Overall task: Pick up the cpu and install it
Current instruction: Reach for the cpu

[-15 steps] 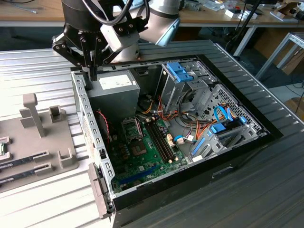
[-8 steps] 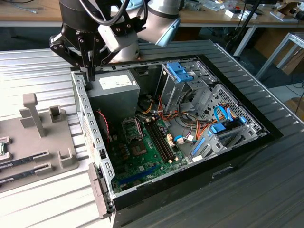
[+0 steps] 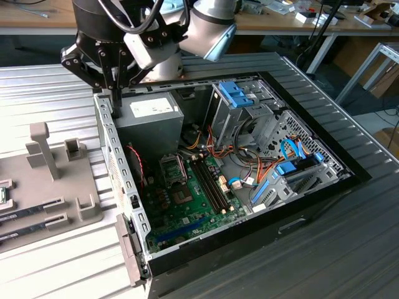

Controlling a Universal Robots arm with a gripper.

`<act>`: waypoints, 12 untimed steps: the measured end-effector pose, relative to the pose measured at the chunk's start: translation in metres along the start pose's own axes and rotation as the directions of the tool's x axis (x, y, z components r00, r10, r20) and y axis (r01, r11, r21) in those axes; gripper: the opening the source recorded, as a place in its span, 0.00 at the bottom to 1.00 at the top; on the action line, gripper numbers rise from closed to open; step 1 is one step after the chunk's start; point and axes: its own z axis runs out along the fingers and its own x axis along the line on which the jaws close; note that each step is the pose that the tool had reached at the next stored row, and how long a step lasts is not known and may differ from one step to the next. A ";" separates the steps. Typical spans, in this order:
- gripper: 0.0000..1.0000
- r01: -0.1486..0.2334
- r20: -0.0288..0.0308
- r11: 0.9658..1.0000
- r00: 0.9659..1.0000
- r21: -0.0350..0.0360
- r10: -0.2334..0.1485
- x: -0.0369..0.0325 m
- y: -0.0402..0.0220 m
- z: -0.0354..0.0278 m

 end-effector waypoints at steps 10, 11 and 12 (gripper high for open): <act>0.11 0.000 0.000 1.000 1.000 0.000 0.000 0.0079 -0.0006 0.0000; 0.11 0.000 0.000 1.000 1.000 0.000 0.000 0.0085 -0.0006 0.0000; 0.11 0.000 0.000 1.000 1.000 0.000 0.000 0.0093 -0.0007 0.0001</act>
